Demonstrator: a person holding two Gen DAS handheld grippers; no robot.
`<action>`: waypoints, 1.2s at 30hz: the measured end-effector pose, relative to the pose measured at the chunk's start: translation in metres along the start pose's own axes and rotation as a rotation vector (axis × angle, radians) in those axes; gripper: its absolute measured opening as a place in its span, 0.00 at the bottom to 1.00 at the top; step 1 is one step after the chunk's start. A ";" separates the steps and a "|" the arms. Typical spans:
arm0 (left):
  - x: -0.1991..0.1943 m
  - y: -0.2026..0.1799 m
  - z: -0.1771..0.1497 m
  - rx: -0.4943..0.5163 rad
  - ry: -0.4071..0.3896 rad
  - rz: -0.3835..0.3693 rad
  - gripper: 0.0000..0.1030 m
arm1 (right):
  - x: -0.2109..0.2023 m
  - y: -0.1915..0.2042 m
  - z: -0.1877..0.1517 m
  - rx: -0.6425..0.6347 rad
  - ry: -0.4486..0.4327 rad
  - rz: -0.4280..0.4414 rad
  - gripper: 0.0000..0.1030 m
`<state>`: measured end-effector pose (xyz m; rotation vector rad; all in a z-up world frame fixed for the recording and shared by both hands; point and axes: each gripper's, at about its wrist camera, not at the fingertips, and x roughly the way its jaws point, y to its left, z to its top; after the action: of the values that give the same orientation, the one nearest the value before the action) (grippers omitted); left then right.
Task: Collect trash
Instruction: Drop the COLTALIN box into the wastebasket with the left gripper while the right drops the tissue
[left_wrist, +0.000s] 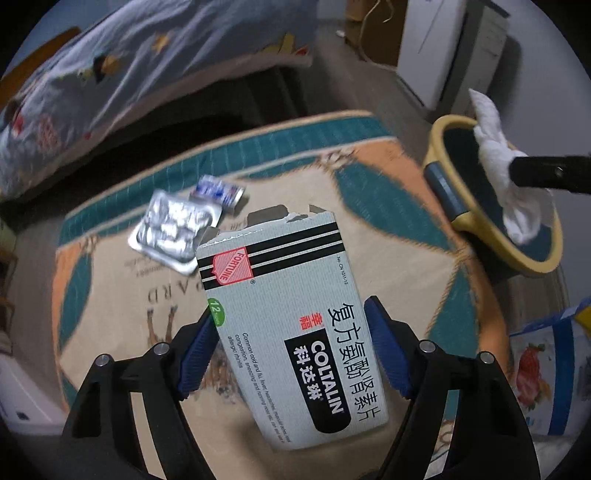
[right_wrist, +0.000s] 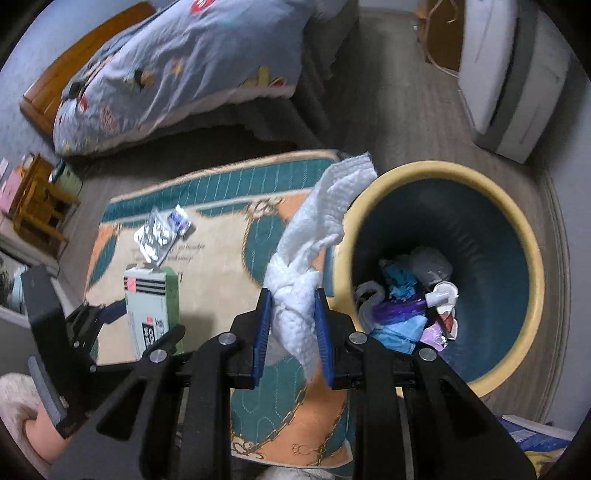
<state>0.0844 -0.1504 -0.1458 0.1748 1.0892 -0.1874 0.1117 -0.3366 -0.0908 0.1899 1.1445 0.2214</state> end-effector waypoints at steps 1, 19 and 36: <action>-0.002 -0.003 0.002 0.007 -0.010 -0.002 0.75 | -0.002 -0.003 0.001 0.009 -0.009 -0.004 0.22; -0.035 -0.061 0.059 0.152 -0.146 -0.205 0.75 | -0.024 -0.116 -0.006 0.350 -0.099 -0.137 0.22; 0.015 -0.154 0.108 0.317 -0.114 -0.331 0.86 | -0.029 -0.170 -0.019 0.525 -0.132 -0.134 0.23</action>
<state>0.1479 -0.3259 -0.1174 0.2632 0.9648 -0.6616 0.0957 -0.5077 -0.1174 0.5806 1.0609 -0.2140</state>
